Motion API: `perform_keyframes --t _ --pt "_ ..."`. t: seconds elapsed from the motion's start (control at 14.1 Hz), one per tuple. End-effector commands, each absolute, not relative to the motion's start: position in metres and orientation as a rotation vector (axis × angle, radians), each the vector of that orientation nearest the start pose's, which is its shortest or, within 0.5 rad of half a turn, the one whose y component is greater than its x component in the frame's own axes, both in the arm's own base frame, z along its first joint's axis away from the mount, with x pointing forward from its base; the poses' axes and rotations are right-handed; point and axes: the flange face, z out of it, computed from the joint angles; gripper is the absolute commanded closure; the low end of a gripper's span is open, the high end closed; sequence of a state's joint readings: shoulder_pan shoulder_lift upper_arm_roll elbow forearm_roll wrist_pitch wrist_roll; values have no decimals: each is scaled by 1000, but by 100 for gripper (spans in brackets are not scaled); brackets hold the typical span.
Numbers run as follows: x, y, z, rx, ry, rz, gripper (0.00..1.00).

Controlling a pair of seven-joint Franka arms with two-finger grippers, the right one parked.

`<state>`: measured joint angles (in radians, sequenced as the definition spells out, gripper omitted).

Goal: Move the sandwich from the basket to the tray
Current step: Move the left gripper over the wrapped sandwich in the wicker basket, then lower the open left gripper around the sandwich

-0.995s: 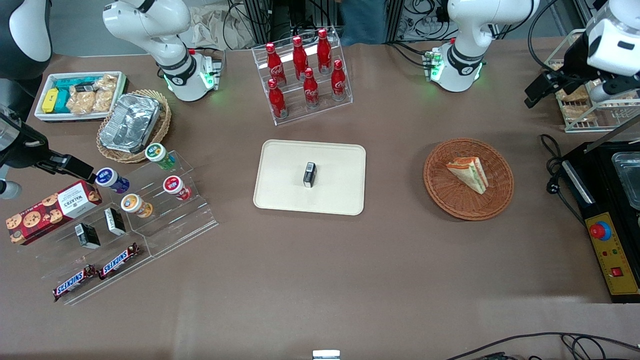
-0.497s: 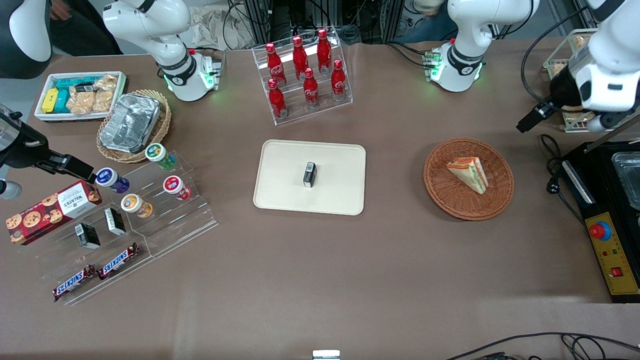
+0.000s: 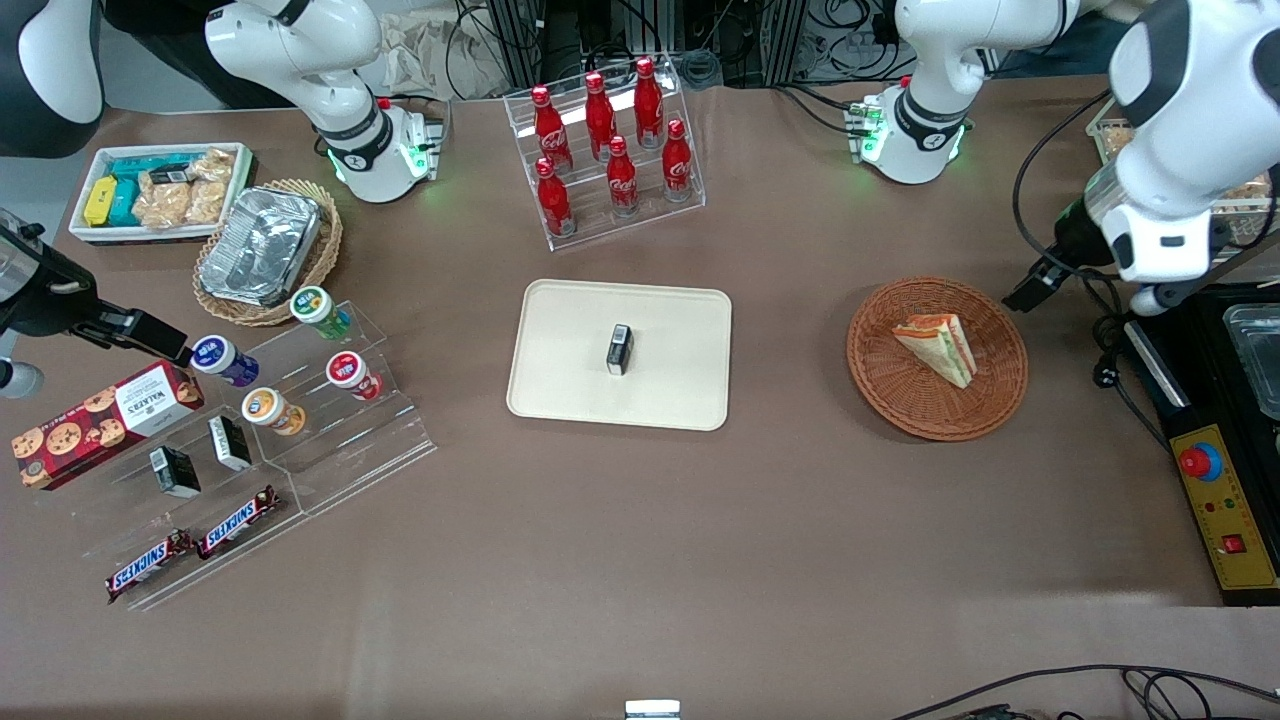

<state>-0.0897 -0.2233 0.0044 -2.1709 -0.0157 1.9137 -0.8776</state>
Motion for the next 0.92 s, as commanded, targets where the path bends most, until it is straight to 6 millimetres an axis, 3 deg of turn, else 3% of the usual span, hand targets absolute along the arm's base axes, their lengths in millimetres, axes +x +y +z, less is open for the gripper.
perform_keyframes --t 0.0,0.28,0.85 --pt "475 -53 449 -2897 -1244 35 0" --pt "469 -58 395 -2908 -1219 2 0" --pt "445 -52 334 -2917 -1216 -41 0"
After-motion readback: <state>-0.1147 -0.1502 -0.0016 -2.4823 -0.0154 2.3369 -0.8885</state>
